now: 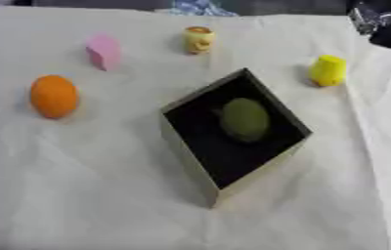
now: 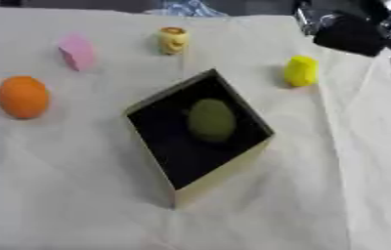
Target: Pick up objects on the table and place them in the box.
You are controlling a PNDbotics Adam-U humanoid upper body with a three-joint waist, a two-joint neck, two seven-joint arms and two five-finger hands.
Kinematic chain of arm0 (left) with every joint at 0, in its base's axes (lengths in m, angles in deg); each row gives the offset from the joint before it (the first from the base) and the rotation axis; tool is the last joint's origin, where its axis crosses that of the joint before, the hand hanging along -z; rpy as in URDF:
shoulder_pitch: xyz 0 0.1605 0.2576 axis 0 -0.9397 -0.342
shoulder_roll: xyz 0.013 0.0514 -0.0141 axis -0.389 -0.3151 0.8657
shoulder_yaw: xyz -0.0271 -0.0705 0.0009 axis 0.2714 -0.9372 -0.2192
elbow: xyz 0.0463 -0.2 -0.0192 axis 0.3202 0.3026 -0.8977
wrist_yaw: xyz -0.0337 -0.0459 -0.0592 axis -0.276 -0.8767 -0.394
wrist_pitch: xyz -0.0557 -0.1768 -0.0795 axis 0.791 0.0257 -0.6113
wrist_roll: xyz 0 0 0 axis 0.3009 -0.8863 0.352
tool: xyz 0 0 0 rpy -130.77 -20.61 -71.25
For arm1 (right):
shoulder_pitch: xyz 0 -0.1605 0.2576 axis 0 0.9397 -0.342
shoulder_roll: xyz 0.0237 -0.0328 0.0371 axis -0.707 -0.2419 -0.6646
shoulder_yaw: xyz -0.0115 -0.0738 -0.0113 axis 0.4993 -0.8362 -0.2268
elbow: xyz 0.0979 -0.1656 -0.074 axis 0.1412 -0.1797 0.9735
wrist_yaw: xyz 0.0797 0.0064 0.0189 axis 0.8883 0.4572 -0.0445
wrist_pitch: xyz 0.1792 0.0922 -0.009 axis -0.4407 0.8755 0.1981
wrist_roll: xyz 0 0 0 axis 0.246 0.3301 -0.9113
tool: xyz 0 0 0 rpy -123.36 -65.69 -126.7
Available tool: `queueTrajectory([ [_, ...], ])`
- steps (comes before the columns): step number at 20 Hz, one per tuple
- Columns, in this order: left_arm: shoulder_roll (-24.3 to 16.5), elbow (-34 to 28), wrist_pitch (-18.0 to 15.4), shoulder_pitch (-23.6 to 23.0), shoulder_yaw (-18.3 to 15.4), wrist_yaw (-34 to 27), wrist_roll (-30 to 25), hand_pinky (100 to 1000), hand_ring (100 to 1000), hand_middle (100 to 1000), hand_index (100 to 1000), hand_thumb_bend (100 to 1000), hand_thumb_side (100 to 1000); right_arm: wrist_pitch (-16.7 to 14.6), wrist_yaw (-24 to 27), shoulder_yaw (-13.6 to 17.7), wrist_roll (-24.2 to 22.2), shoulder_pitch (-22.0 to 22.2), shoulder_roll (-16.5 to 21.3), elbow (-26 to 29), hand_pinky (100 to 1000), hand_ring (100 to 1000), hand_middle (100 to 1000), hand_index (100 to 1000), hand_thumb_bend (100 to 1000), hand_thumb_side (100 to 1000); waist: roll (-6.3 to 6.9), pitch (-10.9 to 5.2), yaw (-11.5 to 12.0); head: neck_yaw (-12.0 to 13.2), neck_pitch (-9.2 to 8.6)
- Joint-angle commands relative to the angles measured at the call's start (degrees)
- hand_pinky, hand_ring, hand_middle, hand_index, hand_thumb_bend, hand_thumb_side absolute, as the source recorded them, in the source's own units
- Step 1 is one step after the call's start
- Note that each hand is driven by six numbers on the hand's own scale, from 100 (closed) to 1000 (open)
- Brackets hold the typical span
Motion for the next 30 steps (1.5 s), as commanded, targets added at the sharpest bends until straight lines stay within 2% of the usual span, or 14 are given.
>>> queueTrajectory([
  [1, -2.1, -0.4, 0.0, 0.4, -0.5, 0.1, 0.1, 745, 656, 652, 736, 308, 669, -2.6, -3.2, -3.8, -3.0, -4.2, 6.6, -4.4, 900, 926, 796, 874, 177, 442, 0.11, -0.62, -0.1, 0.4, 0.03],
  [4, -2.3, -0.3, -0.1, 0.9, -0.3, -0.2, -0.1, 745, 656, 651, 736, 307, 671, -5.6, -6.2, -5.9, -6.0, -8.4, 11.4, -9.2, 903, 929, 805, 884, 202, 443, 0.22, -0.06, 0.4, 0.2, -0.49],
  [6, -2.4, -0.1, -0.1, 1.0, -0.2, -0.3, -0.2, 745, 656, 651, 736, 305, 672, -7.7, -7.2, -6.5, -8.1, -9.7, 13.0, -11.7, 905, 933, 812, 890, 216, 440, 0.23, 0.15, 0.6, 0.1, -0.73],
  [11, -3.1, 0.1, -0.1, 0.8, -0.4, -0.2, -0.2, 746, 657, 652, 736, 304, 672, -12.9, -7.4, -7.7, -13.3, -11.6, 13.4, -17.5, 910, 939, 823, 899, 257, 441, -0.06, 0.17, 0.1, 0.7, -1.19],
  [18, -3.3, 0.1, -0.1, 0.9, -0.3, 0.0, -0.3, 746, 658, 652, 736, 304, 672, -20.3, -5.8, -8.3, -20.6, -11.2, 13.9, -22.9, 910, 942, 824, 898, 278, 455, -0.55, 0.12, -0.4, 0.4, -1.83],
  [22, -3.2, 0.1, -0.1, 1.0, -0.2, -0.1, -0.3, 746, 657, 651, 736, 303, 673, -24.2, -5.9, -7.9, -21.7, -11.2, 13.2, -27.8, 908, 942, 819, 894, 296, 446, -0.47, 0.15, 0.0, 0.1, -2.17],
  [26, -3.3, 0.1, -0.1, 1.1, -0.1, -0.1, -0.4, 746, 657, 651, 736, 303, 673, -25.7, -7.9, -8.7, -21.0, -12.7, 11.6, -32.4, 902, 934, 802, 890, 327, 427, -0.48, 0.2, 0.4, -0.1, -2.32],
  [30, -3.2, 0.2, -0.1, 1.2, 0.0, -0.3, -0.5, 746, 657, 650, 735, 301, 676, -24.6, -10.7, -9.5, -19.0, -14.2, 9.7, -35.8, 896, 927, 781, 890, 359, 390, -0.43, 0.46, 0.7, -0.5, -2.33],
])
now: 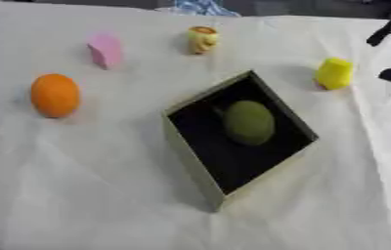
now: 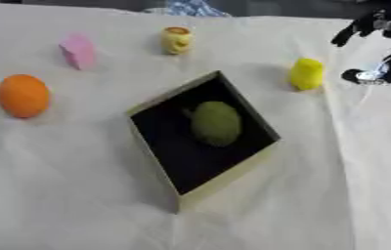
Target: Pick up objects on the table and place them in the box.
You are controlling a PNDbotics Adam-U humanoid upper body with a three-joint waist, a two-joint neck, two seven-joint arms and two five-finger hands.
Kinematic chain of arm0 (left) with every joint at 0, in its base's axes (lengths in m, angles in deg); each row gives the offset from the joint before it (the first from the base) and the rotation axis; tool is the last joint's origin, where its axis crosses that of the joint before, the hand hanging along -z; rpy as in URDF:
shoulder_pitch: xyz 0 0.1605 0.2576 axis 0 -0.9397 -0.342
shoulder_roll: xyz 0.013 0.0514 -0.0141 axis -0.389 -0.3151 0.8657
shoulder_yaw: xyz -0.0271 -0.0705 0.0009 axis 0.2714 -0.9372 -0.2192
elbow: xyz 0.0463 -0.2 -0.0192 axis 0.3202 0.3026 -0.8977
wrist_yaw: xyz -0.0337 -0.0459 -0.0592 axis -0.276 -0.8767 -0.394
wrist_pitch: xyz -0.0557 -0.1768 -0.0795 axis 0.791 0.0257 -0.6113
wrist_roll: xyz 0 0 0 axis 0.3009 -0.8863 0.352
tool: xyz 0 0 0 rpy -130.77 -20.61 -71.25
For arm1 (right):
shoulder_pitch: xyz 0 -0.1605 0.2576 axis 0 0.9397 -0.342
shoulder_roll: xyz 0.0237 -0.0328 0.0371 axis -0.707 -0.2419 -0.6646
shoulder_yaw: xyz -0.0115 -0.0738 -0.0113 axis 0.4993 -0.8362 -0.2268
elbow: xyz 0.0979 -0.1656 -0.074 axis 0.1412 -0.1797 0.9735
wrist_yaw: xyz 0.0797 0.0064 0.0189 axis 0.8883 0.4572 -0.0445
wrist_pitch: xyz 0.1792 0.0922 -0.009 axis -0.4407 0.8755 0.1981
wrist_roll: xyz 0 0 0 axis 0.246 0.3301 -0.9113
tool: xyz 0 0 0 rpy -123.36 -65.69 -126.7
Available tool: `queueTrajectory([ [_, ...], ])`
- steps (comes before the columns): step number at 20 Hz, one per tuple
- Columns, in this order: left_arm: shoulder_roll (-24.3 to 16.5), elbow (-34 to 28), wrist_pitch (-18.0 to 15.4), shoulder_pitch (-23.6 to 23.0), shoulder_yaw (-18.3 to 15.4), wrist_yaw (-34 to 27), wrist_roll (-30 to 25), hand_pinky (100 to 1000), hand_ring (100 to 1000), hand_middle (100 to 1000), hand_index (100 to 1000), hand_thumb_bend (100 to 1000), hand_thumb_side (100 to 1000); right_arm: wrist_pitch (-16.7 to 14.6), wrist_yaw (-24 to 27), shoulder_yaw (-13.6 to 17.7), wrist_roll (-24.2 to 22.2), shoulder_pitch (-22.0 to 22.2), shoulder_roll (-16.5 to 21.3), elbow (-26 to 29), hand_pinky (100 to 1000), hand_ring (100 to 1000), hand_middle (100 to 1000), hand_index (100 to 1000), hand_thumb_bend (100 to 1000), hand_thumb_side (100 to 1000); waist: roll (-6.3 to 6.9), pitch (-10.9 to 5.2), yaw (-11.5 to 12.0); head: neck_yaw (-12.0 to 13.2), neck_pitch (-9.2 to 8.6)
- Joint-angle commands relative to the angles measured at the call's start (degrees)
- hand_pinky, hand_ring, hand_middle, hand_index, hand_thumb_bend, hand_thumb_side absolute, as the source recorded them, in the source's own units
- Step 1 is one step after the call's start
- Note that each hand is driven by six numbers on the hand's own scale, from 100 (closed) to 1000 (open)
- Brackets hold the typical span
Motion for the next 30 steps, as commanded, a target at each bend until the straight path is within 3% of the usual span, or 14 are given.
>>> queueTrajectory([
  [1, -1.6, -0.6, -0.1, 0.7, -0.1, -0.2, -0.2, 746, 657, 650, 735, 301, 676, 0.9, -2.6, 0.1, 2.0, -1.9, 0.0, -2.1, 896, 926, 780, 890, 359, 388, 0.17, -0.82, 0.2, -0.4, -0.76],
  [6, -1.5, -0.5, -0.2, 0.9, 0.0, -0.5, -0.4, 746, 657, 649, 734, 298, 678, 2.9, -5.9, -0.3, 5.7, -3.2, -2.7, -4.1, 893, 923, 764, 882, 375, 358, 0.45, -0.58, 0.7, -0.4, -0.78],
  [13, -1.3, -0.4, -0.3, 1.1, 0.2, -0.8, -0.6, 747, 657, 647, 734, 298, 679, 3.5, -10.6, -0.5, 6.3, -5.0, -6.3, -8.9, 889, 921, 772, 886, 405, 342, 0.78, -0.45, 1.3, -0.5, -1.03],
  [21, -1.1, -0.2, -0.4, 1.1, 0.1, -1.0, -0.6, 748, 658, 645, 733, 296, 681, 0.9, -16.6, 1.6, 6.8, -6.6, -9.0, -16.2, 886, 920, 778, 887, 435, 317, 1.07, -0.1, 1.9, -0.5, -1.29],
  [30, -1.0, -0.2, -0.4, 1.1, 0.2, -1.3, -0.7, 748, 659, 642, 733, 293, 685, -1.2, -22.5, 4.0, 9.6, -7.9, -10.8, -20.5, 880, 908, 758, 864, 446, 291, 1.17, 0.11, 1.9, -0.6, -1.48],
])
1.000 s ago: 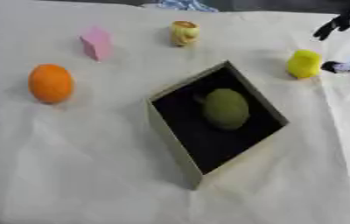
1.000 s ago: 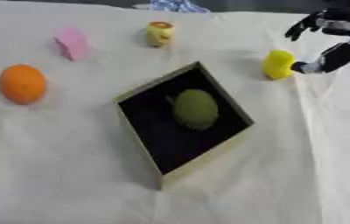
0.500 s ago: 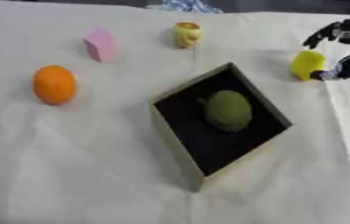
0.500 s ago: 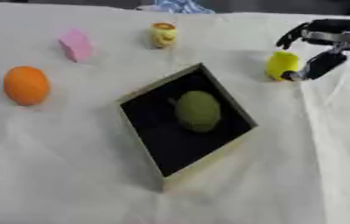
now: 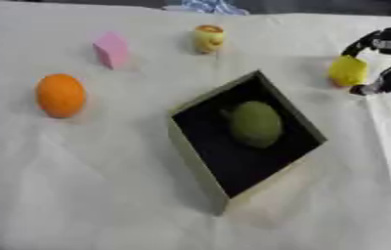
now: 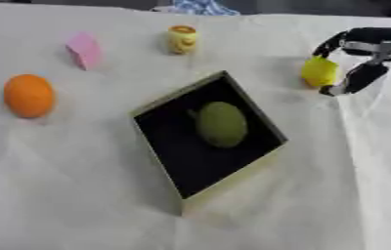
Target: Pick up objects on the table and place them in the box.
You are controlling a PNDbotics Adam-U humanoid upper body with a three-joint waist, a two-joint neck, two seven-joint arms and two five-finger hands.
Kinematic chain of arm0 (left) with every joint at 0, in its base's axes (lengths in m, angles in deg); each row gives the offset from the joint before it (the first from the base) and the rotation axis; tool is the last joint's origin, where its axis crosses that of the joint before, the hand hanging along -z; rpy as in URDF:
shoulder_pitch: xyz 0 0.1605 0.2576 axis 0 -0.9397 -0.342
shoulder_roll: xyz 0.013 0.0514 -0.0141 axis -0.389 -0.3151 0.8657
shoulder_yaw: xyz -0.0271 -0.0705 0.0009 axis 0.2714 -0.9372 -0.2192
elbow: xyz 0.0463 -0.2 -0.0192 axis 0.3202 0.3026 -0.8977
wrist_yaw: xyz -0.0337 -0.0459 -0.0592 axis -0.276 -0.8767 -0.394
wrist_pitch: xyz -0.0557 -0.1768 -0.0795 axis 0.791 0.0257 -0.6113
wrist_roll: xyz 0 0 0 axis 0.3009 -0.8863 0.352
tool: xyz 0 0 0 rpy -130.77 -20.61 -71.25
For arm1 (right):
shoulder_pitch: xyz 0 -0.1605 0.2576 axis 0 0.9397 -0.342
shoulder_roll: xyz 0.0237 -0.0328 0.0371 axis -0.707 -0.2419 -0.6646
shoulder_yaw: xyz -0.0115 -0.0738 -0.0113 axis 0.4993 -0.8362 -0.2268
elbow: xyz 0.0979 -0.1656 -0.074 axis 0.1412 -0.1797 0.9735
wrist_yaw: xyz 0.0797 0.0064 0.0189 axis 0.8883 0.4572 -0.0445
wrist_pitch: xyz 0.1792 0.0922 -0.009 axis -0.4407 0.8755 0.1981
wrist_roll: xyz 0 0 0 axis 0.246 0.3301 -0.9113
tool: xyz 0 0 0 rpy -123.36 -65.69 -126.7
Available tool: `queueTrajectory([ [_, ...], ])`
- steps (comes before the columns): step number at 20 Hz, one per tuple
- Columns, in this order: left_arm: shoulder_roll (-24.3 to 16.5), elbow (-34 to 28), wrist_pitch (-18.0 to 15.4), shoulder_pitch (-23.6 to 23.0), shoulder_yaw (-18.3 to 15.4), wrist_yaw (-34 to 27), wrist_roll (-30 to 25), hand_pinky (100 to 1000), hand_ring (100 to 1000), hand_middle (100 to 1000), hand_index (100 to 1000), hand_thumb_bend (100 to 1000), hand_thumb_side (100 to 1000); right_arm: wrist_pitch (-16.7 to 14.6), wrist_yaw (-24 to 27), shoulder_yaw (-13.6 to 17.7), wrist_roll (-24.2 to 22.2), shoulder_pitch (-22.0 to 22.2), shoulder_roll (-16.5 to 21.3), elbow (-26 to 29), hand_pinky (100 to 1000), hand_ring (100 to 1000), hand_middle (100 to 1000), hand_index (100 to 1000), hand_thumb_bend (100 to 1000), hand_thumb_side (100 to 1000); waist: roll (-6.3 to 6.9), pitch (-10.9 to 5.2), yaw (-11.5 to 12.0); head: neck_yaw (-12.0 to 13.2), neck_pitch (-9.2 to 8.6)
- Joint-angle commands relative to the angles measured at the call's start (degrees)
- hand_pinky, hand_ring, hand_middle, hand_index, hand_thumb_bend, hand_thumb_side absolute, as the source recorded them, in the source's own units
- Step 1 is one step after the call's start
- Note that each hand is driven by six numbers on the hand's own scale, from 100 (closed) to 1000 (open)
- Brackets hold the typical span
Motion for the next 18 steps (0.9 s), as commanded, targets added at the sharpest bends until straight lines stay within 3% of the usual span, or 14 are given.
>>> queueTrajectory([
  [1, -1.0, -0.5, -0.1, 0.6, -0.2, -0.2, -0.1, 748, 659, 641, 733, 293, 685, -1.1, -1.3, 1.0, 1.0, -1.4, 0.5, -0.9, 878, 904, 752, 858, 444, 283, 0.19, -0.95, 0.1, -0.2, -0.52],
  [5, -0.9, -0.5, -0.1, 0.6, -0.1, -0.3, -0.2, 748, 658, 640, 733, 290, 686, -1.6, -1.7, 1.0, 2.1, -1.9, -0.7, -1.7, 862, 866, 679, 795, 438, 160, 0.22, -0.96, 0.2, -0.5, -0.66],
  [7, -0.8, -0.5, -0.1, 0.6, -0.1, -0.4, -0.2, 748, 658, 640, 733, 290, 687, -1.4, -2.3, 1.1, 3.4, -2.3, -1.5, -2.4, 851, 834, 621, 746, 394, 100, 0.25, -0.98, 0.3, -0.7, -0.73],
  [12, -0.7, -0.5, -0.1, 0.5, -0.1, -0.6, -0.2, 749, 657, 640, 733, 289, 689, -0.4, -3.0, 1.7, 7.9, -2.4, -2.5, -3.3, 841, 798, 564, 689, 328, 100, 0.35, -1.02, 0.4, -0.8, -0.6],
  [18, -0.7, -0.6, -0.3, 0.5, -0.2, -0.9, -0.3, 750, 659, 641, 734, 291, 688, -0.8, -0.3, 0.5, 11.4, -1.0, -0.1, 4.8, 843, 798, 549, 678, 317, 100, 0.33, -1.21, 0.0, -0.6, -0.31],
])
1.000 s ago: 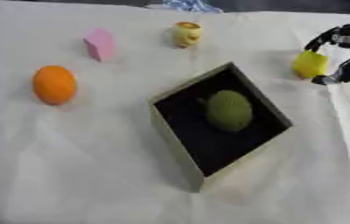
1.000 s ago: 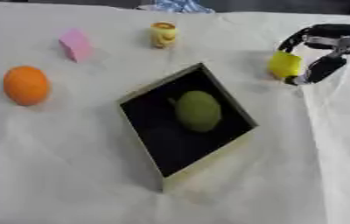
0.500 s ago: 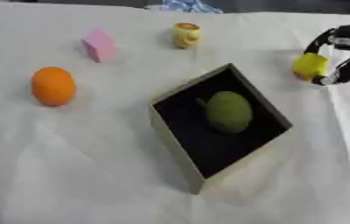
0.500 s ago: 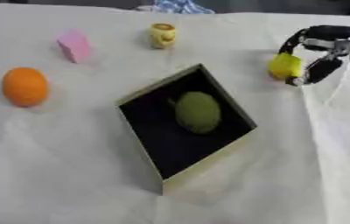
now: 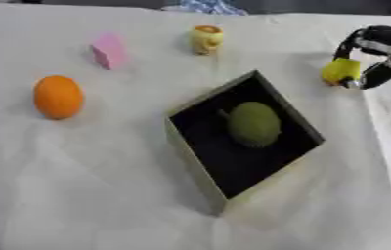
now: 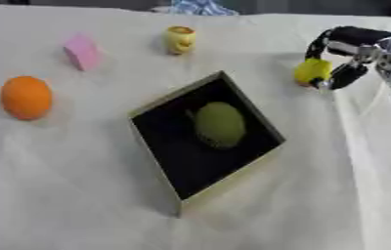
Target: Pick up objects on the table and place them in the box.
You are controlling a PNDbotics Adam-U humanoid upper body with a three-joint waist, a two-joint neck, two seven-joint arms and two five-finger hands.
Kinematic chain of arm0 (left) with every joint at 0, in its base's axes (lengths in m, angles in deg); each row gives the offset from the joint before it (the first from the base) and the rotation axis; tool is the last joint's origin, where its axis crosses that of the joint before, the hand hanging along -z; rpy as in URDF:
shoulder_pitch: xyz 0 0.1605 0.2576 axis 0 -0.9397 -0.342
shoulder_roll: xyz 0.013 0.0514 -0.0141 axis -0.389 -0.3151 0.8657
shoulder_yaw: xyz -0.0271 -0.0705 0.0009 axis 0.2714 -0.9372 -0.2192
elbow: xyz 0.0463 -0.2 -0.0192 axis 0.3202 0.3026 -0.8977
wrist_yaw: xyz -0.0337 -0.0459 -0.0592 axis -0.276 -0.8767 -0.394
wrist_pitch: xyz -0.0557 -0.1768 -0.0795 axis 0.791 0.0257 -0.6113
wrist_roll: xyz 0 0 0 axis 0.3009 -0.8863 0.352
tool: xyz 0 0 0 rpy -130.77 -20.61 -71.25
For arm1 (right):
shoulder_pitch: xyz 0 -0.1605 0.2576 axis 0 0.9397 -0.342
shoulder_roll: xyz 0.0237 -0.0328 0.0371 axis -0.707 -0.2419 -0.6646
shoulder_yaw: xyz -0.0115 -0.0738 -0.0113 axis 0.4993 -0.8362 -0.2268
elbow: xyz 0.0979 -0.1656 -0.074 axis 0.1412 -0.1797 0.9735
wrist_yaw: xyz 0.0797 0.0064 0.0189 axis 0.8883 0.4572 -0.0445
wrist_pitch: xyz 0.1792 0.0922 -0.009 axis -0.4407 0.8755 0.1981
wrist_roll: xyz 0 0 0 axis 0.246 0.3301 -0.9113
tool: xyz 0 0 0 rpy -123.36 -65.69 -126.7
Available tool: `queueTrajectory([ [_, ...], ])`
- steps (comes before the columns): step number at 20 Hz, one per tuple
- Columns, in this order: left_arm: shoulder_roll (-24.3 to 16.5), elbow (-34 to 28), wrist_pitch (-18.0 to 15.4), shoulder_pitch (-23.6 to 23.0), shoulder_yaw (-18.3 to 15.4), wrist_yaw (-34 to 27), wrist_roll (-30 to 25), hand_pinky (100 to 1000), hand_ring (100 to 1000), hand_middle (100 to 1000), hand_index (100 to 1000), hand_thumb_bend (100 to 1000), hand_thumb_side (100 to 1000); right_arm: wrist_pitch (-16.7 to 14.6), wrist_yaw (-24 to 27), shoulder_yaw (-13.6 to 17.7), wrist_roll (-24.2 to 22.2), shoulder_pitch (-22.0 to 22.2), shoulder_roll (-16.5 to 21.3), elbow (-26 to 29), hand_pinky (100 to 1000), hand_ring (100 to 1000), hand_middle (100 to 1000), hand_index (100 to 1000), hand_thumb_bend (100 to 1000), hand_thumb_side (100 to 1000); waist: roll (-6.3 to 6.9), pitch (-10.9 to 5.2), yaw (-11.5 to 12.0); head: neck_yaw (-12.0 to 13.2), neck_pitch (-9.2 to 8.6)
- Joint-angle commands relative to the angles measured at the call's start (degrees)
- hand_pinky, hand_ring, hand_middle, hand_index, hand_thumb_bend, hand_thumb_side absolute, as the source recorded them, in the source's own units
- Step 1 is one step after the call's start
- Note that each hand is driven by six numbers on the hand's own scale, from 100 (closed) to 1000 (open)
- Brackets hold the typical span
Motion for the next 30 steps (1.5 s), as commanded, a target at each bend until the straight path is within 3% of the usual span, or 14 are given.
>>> queueTrajectory([
  [1, -0.8, -0.6, -0.2, 0.5, -0.2, 0.0, -0.2, 750, 659, 641, 734, 291, 687, 0.2, 2.4, -0.6, 1.6, -0.1, 3.9, 7.5, 843, 796, 546, 676, 312, 100, 0.07, -1.35, -0.1, 0.1, -0.25],
  [8, -1.2, -0.7, -0.1, 0.7, -0.2, 0.2, -0.3, 751, 660, 642, 735, 294, 682, 7.1, 13.1, -4.0, -2.0, 4.6, 11.6, 36.2, 846, 790, 534, 671, 282, 100, -0.22, -1.85, -0.4, 0.2, 0.16],
  [14, -1.5, -0.7, -0.1, 0.9, 0.0, 0.5, -0.5, 751, 663, 643, 736, 295, 676, 11.0, 24.8, -7.5, -9.9, 5.5, 14.8, 52.2, 850, 799, 539, 671, 212, 100, -0.23, -2.53, -0.8, 0.4, 0.92],
  [21, -1.5, -0.7, -0.1, 1.0, 0.2, 0.6, -0.7, 752, 666, 644, 736, 297, 671, 13.8, 32.6, -11.3, -17.5, 2.7, 13.6, 58.1, 855, 808, 544, 675, 168, 100, 0.03, -3.02, -1.1, 0.3, 1.14],
  [30, -1.4, -0.8, -0.1, 1.5, 0.4, 0.7, -0.9, 752, 667, 645, 737, 299, 668, 15.8, 34.4, -17.6, -24.3, -2.5, 5.9, 53.7, 858, 822, 556, 685, 160, 100, 0.62, -2.93, -0.6, -0.5, 1.0],
])
